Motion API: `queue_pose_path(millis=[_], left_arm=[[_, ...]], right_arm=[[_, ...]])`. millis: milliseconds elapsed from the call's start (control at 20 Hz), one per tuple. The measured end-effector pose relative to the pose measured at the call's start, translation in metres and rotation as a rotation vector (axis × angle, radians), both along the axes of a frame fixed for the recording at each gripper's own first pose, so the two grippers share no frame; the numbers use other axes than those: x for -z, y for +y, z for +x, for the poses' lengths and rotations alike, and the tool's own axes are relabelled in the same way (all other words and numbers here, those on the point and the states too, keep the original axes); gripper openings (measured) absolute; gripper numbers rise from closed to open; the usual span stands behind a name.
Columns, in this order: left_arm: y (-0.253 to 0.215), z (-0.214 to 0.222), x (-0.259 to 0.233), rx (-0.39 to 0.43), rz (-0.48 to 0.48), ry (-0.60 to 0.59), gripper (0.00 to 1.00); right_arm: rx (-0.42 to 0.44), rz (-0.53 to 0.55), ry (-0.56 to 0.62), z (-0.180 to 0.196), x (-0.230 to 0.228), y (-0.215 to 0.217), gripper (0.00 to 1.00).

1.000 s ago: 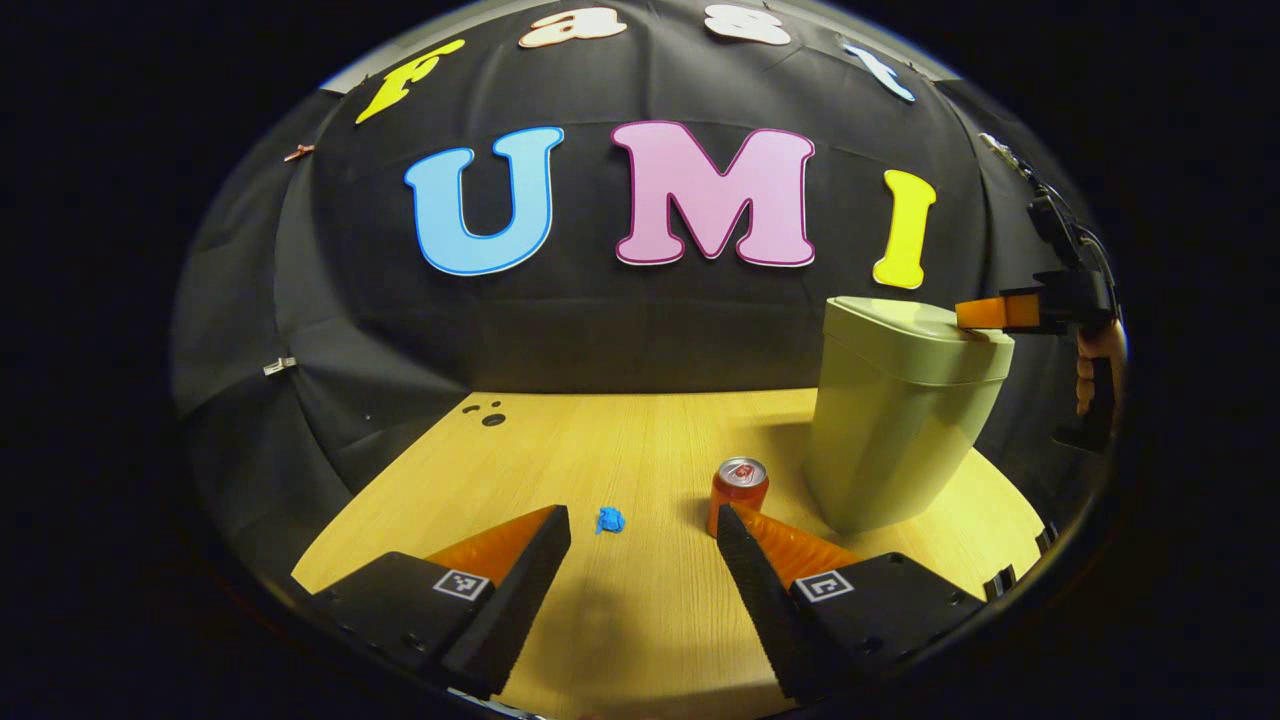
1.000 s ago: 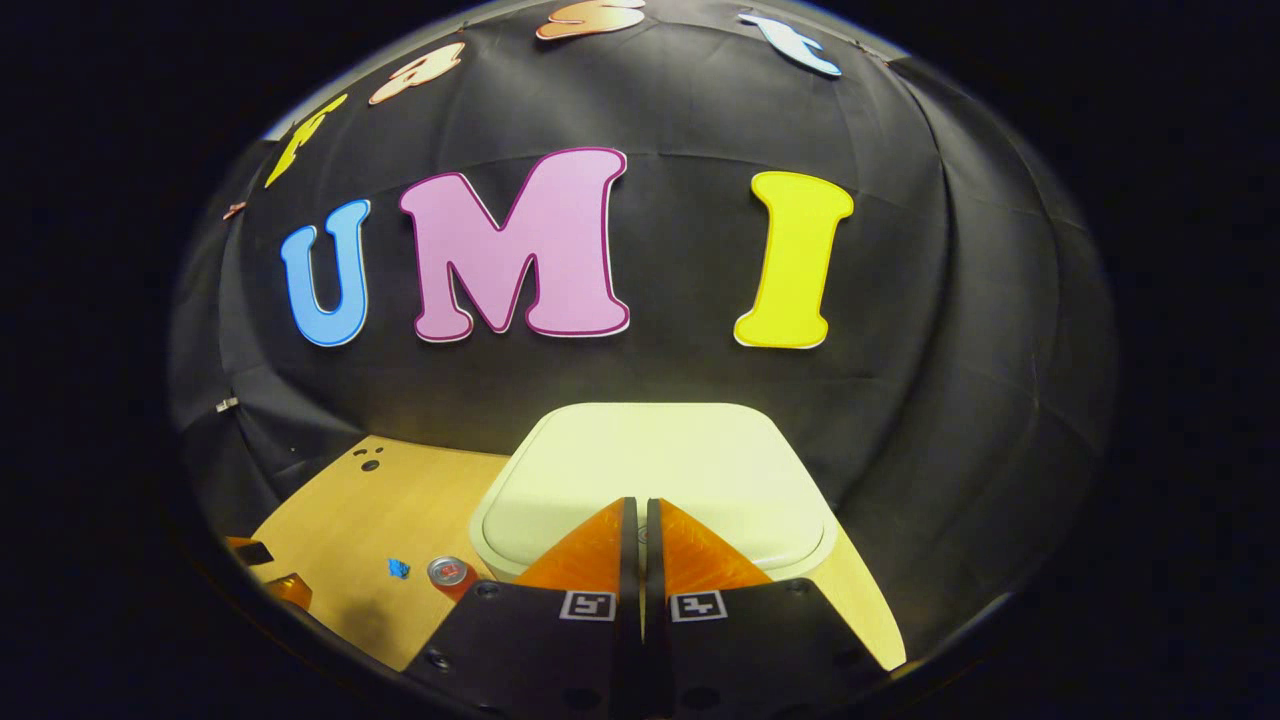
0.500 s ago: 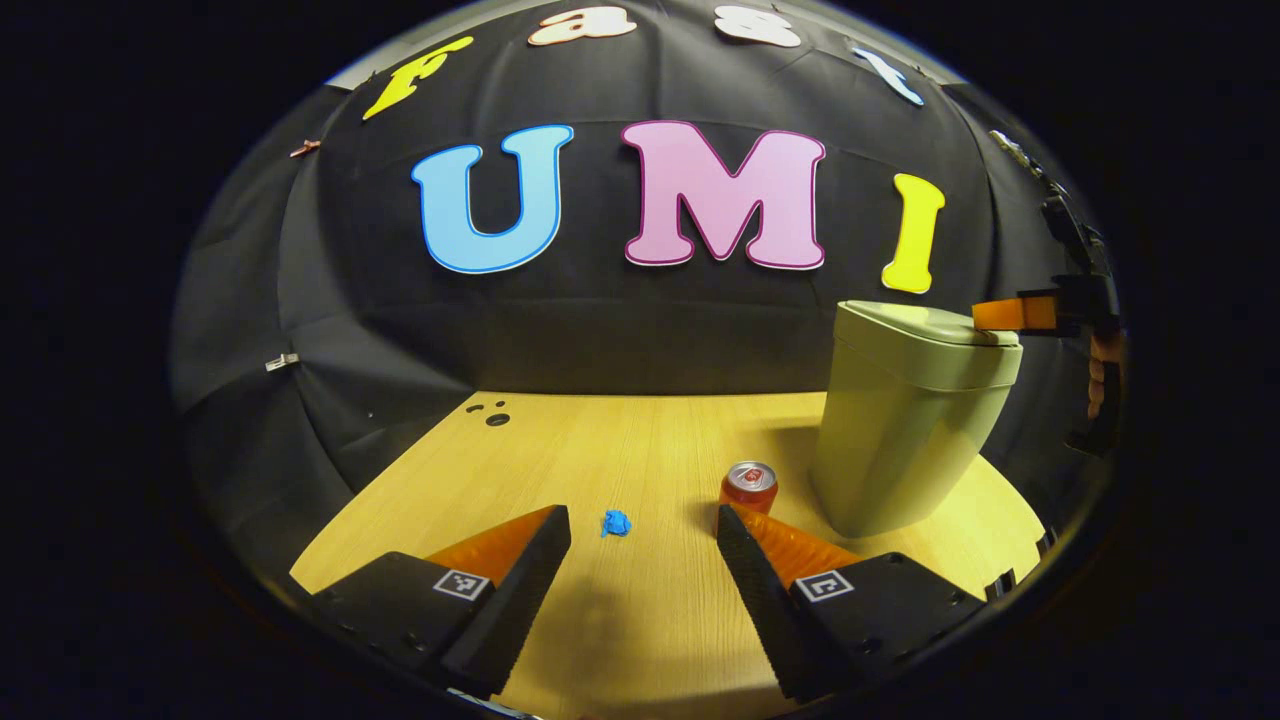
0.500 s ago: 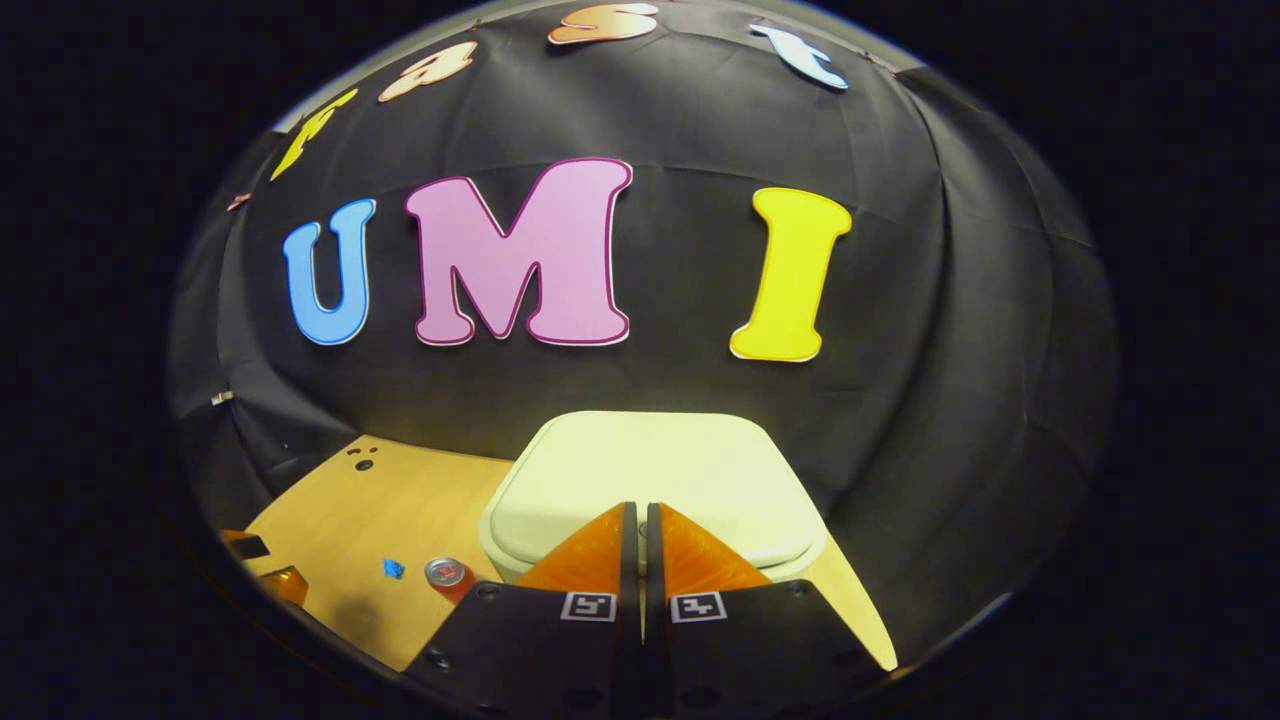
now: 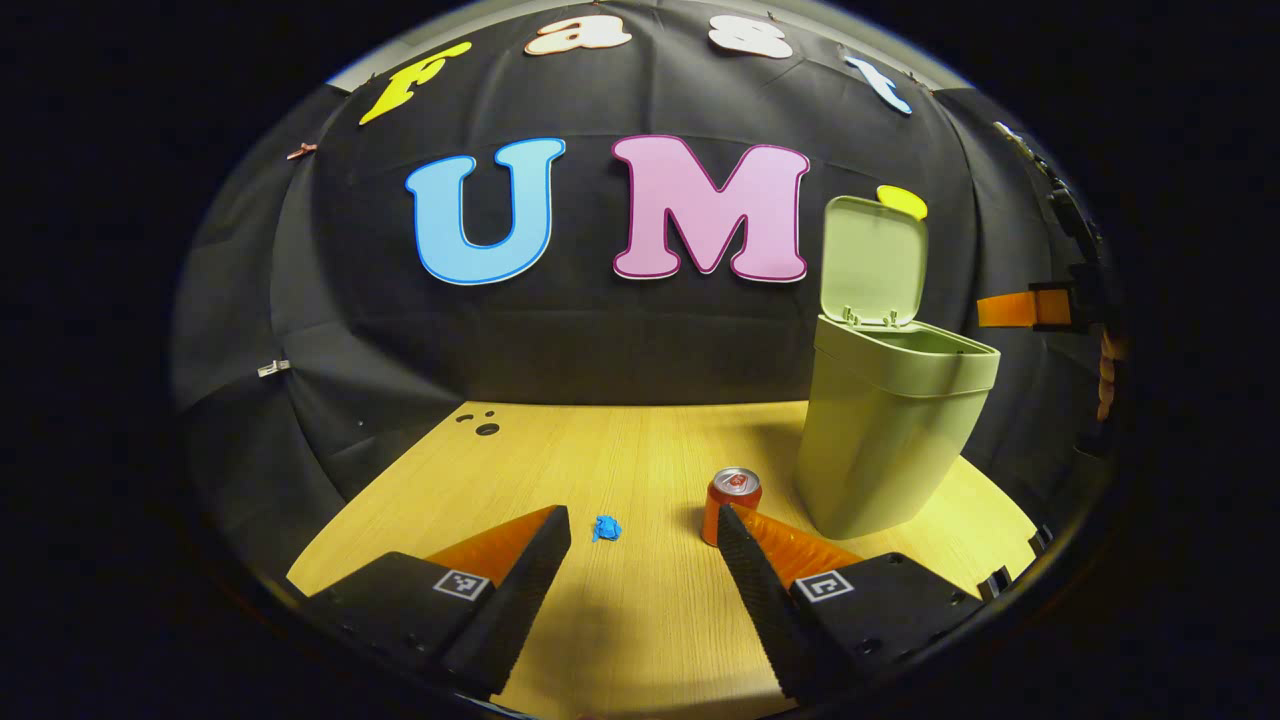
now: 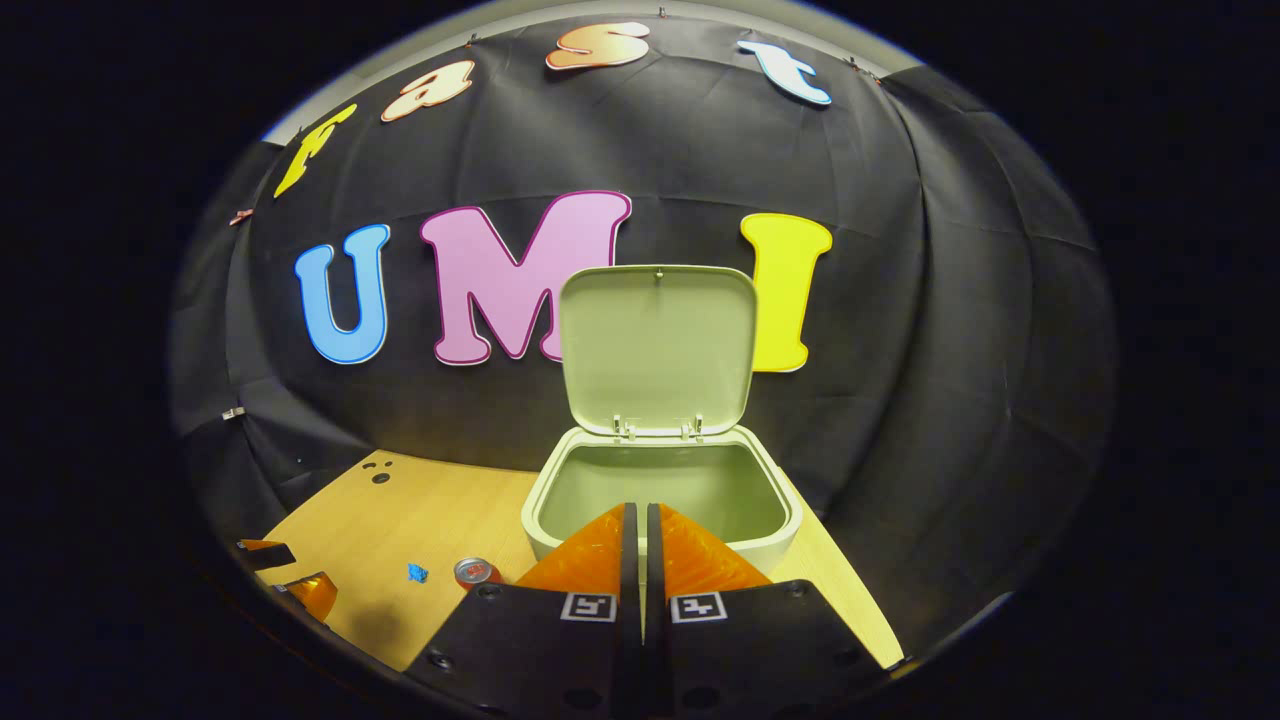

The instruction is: Press the lid of the desktop garbage bin to open it, pick up the crumpled paper on the desktop and throw it into the bin, then pick up the pop can on the desktop and drop it into the bin, and finally close the garbage bin lid.

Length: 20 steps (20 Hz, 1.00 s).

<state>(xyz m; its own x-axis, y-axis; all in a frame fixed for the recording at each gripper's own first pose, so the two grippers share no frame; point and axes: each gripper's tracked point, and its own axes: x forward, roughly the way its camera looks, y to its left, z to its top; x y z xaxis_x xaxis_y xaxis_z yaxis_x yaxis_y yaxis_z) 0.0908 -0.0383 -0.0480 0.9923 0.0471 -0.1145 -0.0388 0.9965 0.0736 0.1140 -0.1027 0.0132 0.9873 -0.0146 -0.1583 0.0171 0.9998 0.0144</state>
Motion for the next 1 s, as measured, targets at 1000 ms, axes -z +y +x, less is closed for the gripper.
queue_pose_path(millis=[1000], left_arm=[[0.064,0.050,0.017,-0.072,-0.081,0.082,0.96]], right_arm=[[-0.044,0.047,0.118,-0.028,0.053,0.015,0.31]])
